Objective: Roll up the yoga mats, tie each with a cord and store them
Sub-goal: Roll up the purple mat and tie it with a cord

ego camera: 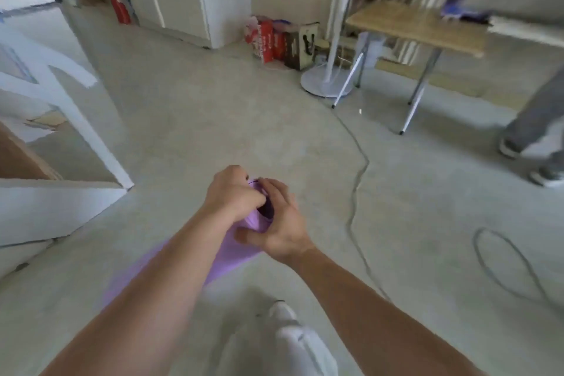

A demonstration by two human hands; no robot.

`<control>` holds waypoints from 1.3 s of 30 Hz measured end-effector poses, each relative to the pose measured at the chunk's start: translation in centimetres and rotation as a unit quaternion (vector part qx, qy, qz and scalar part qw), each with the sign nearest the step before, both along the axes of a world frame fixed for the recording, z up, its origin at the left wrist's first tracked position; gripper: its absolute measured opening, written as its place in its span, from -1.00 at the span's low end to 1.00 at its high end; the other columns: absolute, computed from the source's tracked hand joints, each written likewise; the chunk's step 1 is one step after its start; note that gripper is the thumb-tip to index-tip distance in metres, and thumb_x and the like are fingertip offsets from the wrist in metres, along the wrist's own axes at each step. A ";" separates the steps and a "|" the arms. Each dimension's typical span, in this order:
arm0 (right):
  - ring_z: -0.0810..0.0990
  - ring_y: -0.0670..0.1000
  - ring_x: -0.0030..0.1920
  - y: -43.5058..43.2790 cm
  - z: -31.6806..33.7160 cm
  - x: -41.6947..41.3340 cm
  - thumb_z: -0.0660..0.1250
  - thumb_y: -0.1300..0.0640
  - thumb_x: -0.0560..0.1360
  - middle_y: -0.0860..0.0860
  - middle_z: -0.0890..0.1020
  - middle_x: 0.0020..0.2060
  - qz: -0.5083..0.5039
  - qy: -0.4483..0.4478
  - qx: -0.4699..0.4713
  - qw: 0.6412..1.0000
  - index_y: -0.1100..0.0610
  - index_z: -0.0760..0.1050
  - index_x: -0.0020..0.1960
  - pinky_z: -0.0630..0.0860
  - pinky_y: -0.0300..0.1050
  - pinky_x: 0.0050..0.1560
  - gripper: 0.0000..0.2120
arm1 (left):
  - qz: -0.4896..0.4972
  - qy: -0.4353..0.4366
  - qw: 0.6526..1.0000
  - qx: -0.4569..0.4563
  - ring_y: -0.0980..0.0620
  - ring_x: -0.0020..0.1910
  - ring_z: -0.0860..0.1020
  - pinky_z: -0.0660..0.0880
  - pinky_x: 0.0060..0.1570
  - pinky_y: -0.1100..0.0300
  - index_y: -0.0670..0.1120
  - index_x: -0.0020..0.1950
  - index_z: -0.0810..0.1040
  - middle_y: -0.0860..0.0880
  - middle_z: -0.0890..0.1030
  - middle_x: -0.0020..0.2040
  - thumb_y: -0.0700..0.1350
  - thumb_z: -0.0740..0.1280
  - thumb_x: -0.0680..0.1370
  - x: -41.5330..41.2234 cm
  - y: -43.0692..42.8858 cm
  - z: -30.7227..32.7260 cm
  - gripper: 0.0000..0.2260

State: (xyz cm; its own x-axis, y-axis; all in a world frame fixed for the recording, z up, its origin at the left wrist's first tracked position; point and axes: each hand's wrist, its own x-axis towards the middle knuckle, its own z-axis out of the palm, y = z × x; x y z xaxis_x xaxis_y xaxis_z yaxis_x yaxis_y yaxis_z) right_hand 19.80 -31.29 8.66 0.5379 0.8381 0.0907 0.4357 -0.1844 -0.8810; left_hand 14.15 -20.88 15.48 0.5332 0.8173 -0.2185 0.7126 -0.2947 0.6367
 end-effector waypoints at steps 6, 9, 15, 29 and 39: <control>0.28 -0.05 0.37 -10.5 -8.6 3.5 0.48 -0.22 0.10 -0.05 0.34 0.35 -0.167 0.136 -0.034 0.976 0.06 0.29 0.50 0.27 -0.04 0.44 0.03 | -0.120 0.128 0.984 -0.014 -0.06 -0.45 0.36 0.22 -0.50 0.18 -0.18 -0.38 0.42 -0.06 0.40 -0.44 -0.21 0.48 0.27 8.9 -9.4 -7.5 -0.77; 0.31 -0.03 0.40 -14.7 -12.1 4.4 0.48 -0.25 0.09 -0.03 0.36 0.35 -0.236 0.199 -0.031 0.951 0.08 0.31 0.48 0.32 0.01 0.43 0.03 | -0.181 0.176 0.967 0.019 -0.10 -0.41 0.46 0.27 -0.47 0.16 -0.21 -0.37 0.49 -0.11 0.50 -0.43 -0.16 0.50 0.27 11.9 -13.8 -11.6 -0.79; 0.30 -0.04 0.40 -19.9 -18.6 4.9 0.68 0.13 0.23 0.04 0.35 0.38 -0.287 0.279 -0.057 0.915 0.16 0.28 0.51 0.25 -0.45 0.34 -0.05 | -0.258 0.255 0.930 0.064 -0.13 -0.34 0.51 0.33 -0.37 0.15 -0.20 -0.36 0.52 -0.14 0.51 -0.42 -0.09 0.54 0.28 14.7 -19.4 -18.0 -0.75; 0.18 0.14 0.49 -41.3 -30.7 5.6 0.23 -0.09 0.59 0.09 0.25 0.48 -0.353 0.256 -0.396 0.808 -0.01 0.35 0.48 0.18 0.04 0.45 -0.52 | -0.279 0.294 0.912 0.072 -0.13 -0.37 0.49 0.32 -0.40 0.16 -0.20 -0.33 0.56 -0.13 0.54 -0.40 -0.12 0.53 0.27 15.7 -21.6 -21.9 -0.79; 0.18 0.23 0.45 -48.7 -36.2 3.9 0.09 -0.02 0.61 0.11 0.30 0.46 -0.231 0.293 -0.555 0.744 -0.19 0.38 0.41 0.15 0.00 0.40 -0.62 | -0.285 0.301 0.905 0.092 -0.16 -0.36 0.45 0.20 -0.46 0.14 -0.16 -0.36 0.47 -0.09 0.45 -0.44 -0.15 0.50 0.30 14.3 -24.0 -23.2 -0.78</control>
State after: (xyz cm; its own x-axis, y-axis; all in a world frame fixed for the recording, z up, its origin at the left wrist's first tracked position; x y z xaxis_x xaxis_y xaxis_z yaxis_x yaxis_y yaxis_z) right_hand 23.70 -80.02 -27.58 0.4667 -0.0649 -0.8820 -0.2982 -0.9504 -0.0879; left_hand 28.45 -44.87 -7.68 0.7096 0.4984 -0.4980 0.6123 -0.7860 0.0858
